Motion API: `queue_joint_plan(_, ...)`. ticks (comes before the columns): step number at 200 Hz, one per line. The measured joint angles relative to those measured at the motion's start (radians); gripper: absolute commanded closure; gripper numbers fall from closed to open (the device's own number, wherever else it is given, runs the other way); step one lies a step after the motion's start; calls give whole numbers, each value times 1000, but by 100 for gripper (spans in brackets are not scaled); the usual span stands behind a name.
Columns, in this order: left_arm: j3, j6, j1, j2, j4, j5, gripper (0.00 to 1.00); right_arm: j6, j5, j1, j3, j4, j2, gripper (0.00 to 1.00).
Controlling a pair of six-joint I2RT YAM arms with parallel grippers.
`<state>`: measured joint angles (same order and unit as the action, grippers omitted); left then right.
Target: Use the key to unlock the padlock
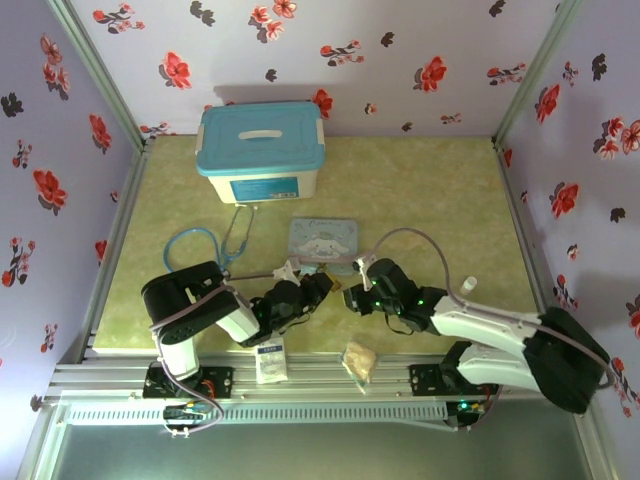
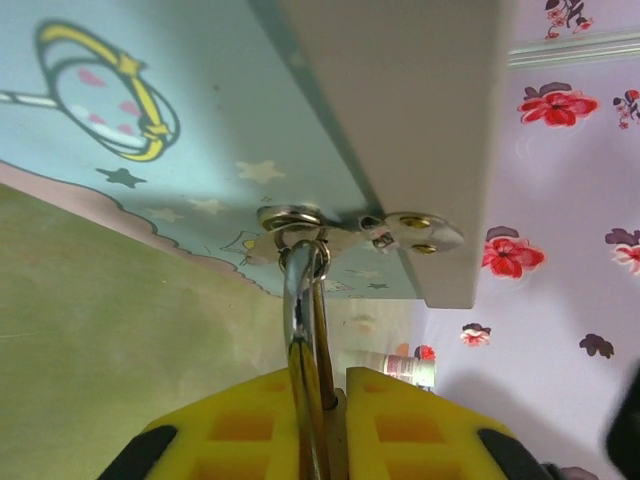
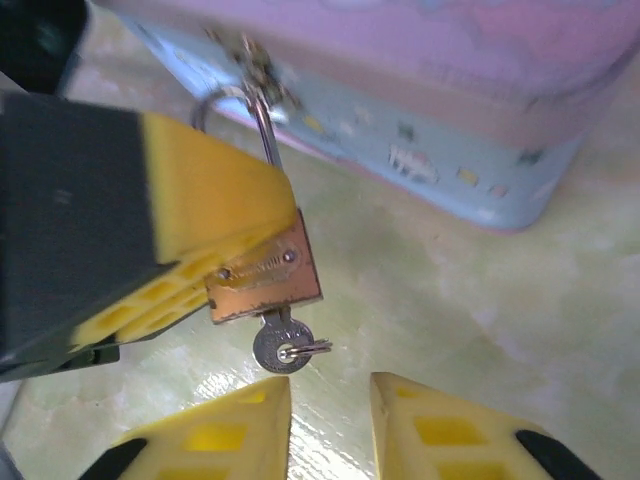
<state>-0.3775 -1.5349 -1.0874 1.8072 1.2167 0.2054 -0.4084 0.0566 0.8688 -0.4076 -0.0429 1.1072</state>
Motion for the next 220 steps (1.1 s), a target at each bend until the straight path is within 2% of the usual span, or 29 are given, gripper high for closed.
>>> queue_joint_plan(12,2,0,0,0,-3,0,100,30,-11,0,27,-14,-57,49)
queue_joint_plan(17,2,0,0,0,-6,0,100,43,-13,0,45,-32,-75,46)
queue_joint_plan(49,2,0,0,0,-6,0,100,137,-44,29,158,-102,-146,50)
queue_joint_plan(102,2,0,0,0,-10,0,100,296,-177,119,164,-150,-164,55)
queue_joint_plan(220,3,0,-8,0,-21,0,100,568,-269,191,165,-382,115,58)
